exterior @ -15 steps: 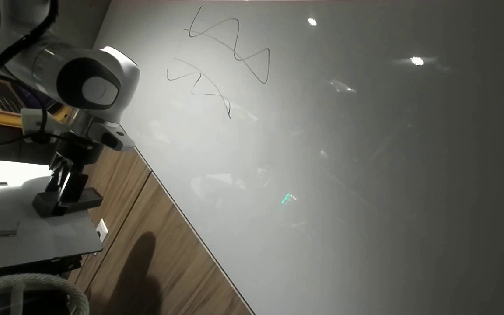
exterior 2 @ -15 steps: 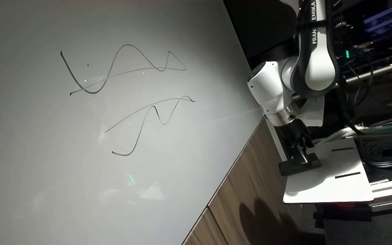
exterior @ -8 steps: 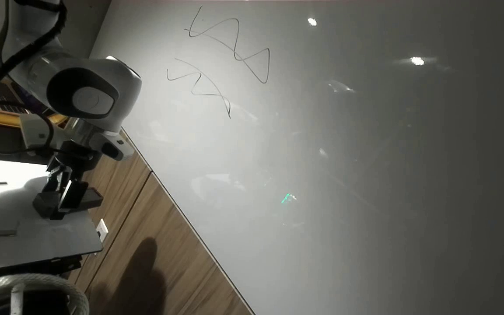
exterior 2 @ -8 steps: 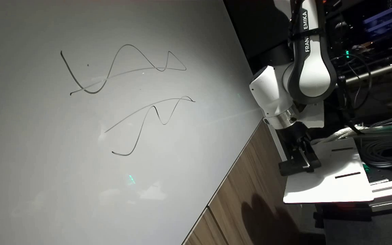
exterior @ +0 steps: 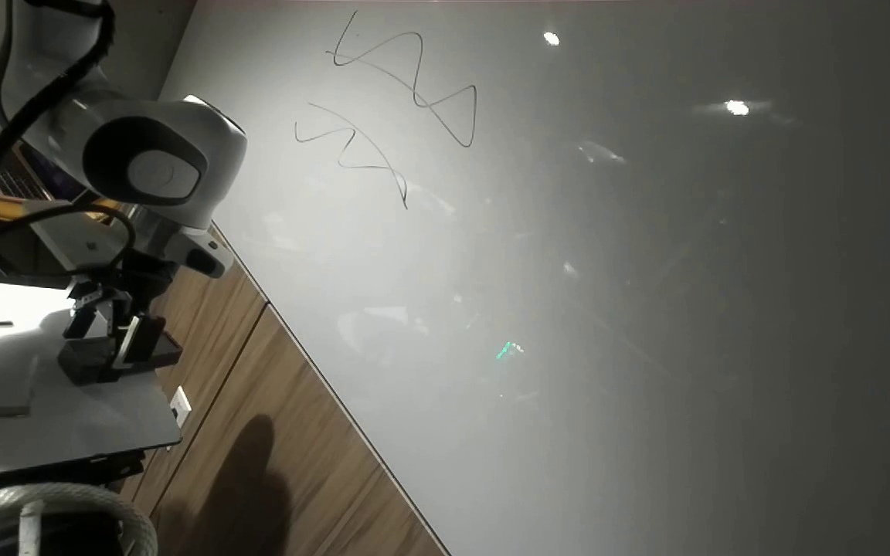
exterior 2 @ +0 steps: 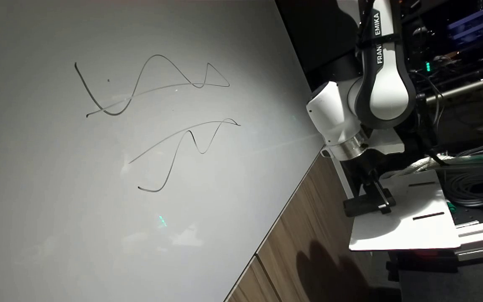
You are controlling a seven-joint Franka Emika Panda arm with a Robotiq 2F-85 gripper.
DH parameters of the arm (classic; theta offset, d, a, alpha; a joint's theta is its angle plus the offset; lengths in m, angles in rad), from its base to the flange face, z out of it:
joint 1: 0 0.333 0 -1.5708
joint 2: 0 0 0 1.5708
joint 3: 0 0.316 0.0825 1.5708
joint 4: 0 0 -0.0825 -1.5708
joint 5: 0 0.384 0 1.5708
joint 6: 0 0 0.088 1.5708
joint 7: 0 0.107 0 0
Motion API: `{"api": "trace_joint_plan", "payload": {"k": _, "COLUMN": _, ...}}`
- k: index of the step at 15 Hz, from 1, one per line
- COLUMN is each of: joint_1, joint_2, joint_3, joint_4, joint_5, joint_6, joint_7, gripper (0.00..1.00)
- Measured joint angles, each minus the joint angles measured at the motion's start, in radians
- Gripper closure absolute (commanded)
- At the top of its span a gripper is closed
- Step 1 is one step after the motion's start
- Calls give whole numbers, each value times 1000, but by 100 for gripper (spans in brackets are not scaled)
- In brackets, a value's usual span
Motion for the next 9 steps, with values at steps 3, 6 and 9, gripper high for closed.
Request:
{"api": "trace_joint_plan", "payload": {"k": 3, "joint_1": -3, "joint_2": -7, "joint_3": -1, "joint_4": 4, "joint_5": 2, "joint_6": -2, "joint_7": -60, "gripper": 0}}
{"api": "trace_joint_plan", "payload": {"k": 6, "joint_1": -19, "joint_2": -36, "joint_3": -6, "joint_4": 9, "joint_5": 23, "joint_6": -13, "joint_7": -127, "gripper": 0}}
{"api": "trace_joint_plan", "payload": {"k": 9, "joint_1": -31, "joint_2": -70, "joint_3": -6, "joint_4": 16, "joint_5": 61, "joint_6": -54, "joint_7": -191, "gripper": 0}}
